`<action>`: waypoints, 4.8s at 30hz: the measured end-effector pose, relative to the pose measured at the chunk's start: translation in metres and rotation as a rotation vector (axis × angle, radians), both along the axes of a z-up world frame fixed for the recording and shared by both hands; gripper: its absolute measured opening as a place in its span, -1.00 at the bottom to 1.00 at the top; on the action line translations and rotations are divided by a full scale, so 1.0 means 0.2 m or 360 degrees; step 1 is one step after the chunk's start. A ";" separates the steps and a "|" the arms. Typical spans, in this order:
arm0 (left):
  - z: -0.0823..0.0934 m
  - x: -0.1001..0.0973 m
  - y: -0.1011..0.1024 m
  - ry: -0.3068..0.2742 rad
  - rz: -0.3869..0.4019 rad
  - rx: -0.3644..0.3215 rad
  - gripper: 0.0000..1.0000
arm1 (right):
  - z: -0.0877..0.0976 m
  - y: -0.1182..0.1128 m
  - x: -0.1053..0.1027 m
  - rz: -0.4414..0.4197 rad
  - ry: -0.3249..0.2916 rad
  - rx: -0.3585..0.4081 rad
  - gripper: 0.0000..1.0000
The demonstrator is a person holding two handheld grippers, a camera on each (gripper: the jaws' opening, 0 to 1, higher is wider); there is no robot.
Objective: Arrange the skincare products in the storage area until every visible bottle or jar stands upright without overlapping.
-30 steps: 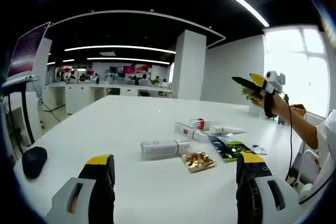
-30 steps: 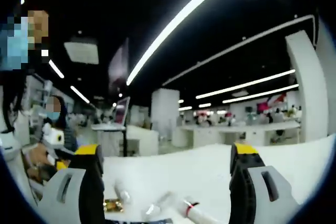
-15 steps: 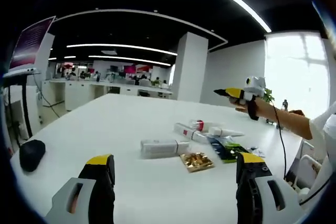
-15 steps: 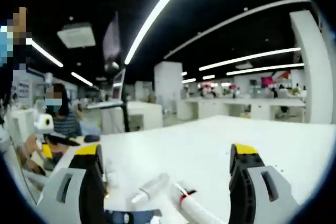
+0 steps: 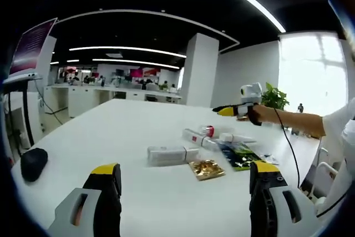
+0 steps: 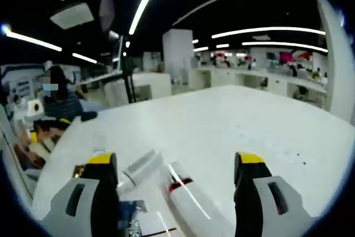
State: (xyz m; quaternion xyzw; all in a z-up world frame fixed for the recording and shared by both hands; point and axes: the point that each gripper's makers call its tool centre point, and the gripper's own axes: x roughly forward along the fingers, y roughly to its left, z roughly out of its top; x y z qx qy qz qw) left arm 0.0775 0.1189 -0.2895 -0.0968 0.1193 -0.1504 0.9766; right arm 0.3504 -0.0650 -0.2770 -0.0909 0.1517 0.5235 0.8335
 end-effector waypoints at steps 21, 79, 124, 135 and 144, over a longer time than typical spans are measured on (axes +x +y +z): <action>-0.01 0.01 0.00 0.0002 0.0009 -0.0005 0.98 | -0.28 0.07 -0.01 0.0157 0.0047 -0.0526 0.34; 0.01 -0.02 0.05 0.0034 0.0039 0.0025 0.97 | -0.02 0.01 0.00 0.0225 -0.0146 -0.0630 -0.45; 0.03 0.01 -0.06 0.0005 -0.0063 -0.0032 0.95 | 0.32 -0.50 0.02 -0.0263 -0.0364 0.0510 -0.44; 0.03 0.00 -0.11 0.0004 -0.0091 -0.0046 0.95 | 0.30 -0.52 0.02 -0.0296 -0.0395 0.0455 -0.40; 0.03 -0.01 -0.09 0.0004 -0.0082 -0.0047 0.95 | 0.16 -0.51 0.02 -0.0302 -0.0276 0.0368 -0.32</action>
